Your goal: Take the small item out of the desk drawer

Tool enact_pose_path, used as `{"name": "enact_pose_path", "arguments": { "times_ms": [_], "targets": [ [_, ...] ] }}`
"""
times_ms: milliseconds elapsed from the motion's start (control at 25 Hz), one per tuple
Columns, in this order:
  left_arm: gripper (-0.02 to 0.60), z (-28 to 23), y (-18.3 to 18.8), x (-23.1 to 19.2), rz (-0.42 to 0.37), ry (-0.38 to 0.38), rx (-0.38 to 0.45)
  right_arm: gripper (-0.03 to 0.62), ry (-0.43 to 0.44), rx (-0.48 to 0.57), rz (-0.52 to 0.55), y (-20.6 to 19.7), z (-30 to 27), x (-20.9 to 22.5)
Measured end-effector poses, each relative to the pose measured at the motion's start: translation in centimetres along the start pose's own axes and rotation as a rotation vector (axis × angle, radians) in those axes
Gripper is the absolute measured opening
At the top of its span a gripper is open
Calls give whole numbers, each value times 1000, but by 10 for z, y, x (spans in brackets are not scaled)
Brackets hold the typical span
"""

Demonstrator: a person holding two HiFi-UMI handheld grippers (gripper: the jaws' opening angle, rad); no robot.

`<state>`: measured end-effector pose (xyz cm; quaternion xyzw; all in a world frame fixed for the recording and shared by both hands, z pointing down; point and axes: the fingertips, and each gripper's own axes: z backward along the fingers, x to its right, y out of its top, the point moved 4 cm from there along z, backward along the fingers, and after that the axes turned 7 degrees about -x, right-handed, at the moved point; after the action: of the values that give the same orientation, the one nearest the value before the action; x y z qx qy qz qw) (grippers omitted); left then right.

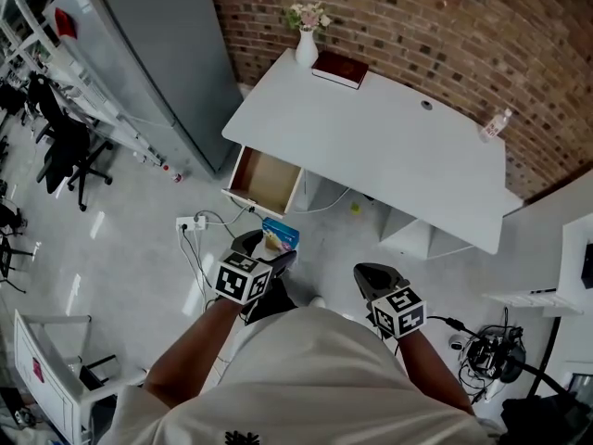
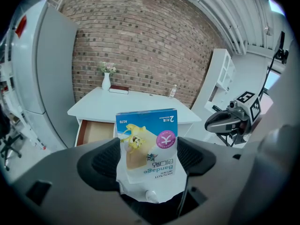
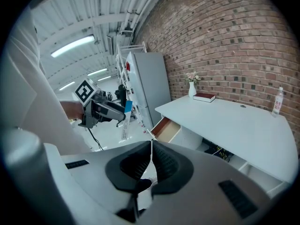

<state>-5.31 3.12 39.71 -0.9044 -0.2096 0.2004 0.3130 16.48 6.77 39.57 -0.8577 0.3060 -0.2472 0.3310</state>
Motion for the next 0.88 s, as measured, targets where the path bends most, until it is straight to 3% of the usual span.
{"name": "enact_pose_path", "arguments": {
  "times_ms": [880],
  "targets": [
    [368,7,-22,16,-5,-16,2,32,-11,-2,27,-15,9,-15]
  ]
}}
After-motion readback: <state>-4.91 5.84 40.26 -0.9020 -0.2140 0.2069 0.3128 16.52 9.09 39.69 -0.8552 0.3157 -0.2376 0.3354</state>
